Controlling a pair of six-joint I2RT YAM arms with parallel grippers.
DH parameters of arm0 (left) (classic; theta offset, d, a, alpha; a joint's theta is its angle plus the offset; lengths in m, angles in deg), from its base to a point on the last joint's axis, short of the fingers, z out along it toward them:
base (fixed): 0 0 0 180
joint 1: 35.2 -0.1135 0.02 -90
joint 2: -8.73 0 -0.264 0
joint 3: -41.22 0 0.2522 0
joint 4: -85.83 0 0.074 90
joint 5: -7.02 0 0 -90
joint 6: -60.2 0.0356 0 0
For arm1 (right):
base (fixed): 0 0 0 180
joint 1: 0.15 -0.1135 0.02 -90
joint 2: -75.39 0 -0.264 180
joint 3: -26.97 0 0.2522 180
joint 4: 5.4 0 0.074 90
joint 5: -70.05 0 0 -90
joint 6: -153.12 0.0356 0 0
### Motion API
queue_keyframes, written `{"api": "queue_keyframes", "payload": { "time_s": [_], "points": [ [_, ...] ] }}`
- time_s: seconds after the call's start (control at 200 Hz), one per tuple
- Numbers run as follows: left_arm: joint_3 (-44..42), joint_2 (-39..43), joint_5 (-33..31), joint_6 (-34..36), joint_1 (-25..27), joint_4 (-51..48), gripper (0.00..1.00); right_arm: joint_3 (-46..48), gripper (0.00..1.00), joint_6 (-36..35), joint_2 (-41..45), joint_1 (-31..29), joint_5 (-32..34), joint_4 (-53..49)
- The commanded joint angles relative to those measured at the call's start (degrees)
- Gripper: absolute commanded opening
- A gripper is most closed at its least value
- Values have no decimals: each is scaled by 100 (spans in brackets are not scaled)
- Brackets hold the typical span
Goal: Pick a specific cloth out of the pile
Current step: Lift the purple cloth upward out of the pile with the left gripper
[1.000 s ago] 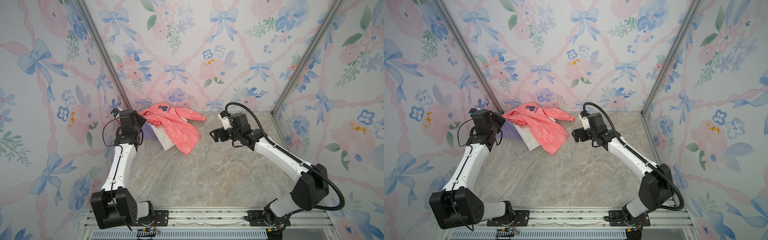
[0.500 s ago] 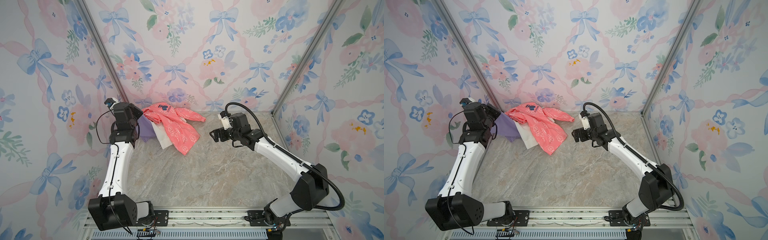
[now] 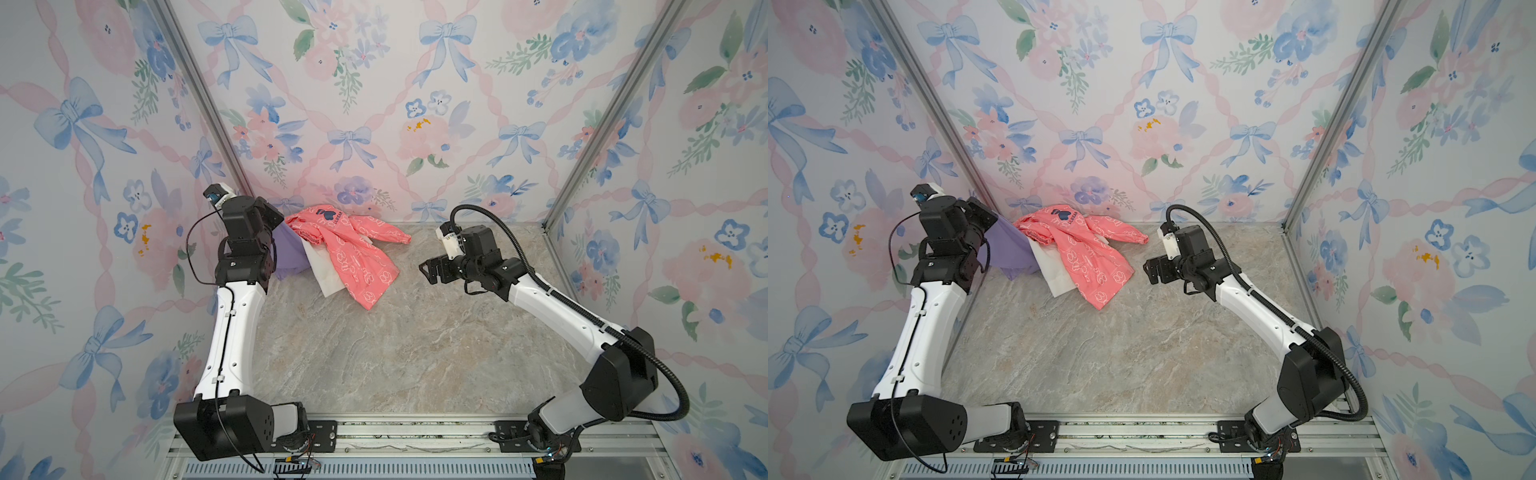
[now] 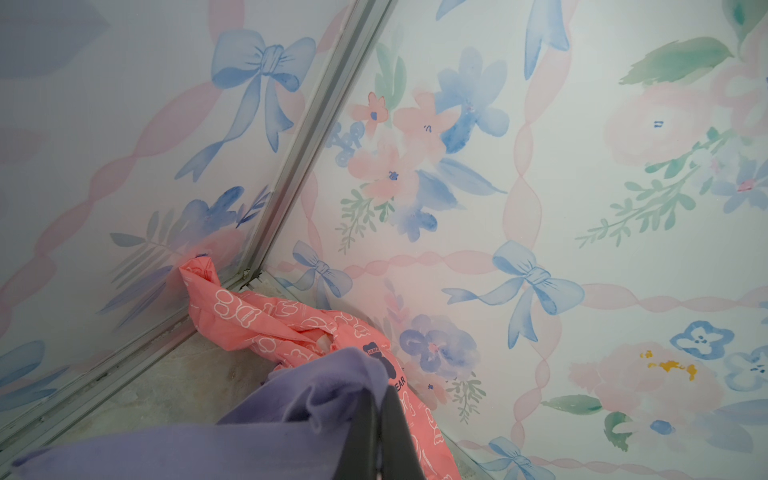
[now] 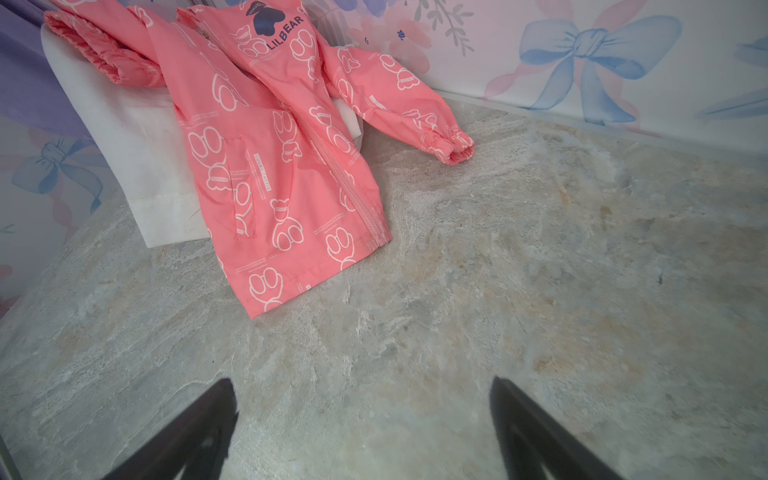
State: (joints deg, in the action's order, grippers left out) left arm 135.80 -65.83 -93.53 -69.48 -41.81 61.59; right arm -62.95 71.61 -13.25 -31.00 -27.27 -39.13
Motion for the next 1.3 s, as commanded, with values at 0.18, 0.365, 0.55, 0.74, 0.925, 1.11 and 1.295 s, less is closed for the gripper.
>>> {"api": "queue_keyframes", "payload": {
  "time_s": [0.18, 0.365, 0.55, 0.74, 0.925, 1.11, 1.295],
  "points": [
    [619, 127, -216, 355, 63, 527, 0, 4, 97, -96, -41, -53, -72, -25],
    [914, 40, -213, 550, 101, 528, 0, 5, 97, -129, -17, -55, -77, -36],
    [1287, -125, -139, 881, 157, 522, 0, 18, 97, -194, 18, -53, -81, -69],
    [1672, -311, -54, 1075, 243, 528, 0, 36, 97, -233, 48, -54, -60, -70],
    [2170, -569, 128, 1469, 336, 528, 0, 63, 97, -225, 49, -53, -60, -74],
    [2678, -752, 12, 1731, 376, 529, 0, 84, 97, -234, 73, -53, -47, -75],
    [3199, -966, 61, 2021, 417, 528, 0, 79, 97, -243, 60, -53, -42, -73]
  ]
}}
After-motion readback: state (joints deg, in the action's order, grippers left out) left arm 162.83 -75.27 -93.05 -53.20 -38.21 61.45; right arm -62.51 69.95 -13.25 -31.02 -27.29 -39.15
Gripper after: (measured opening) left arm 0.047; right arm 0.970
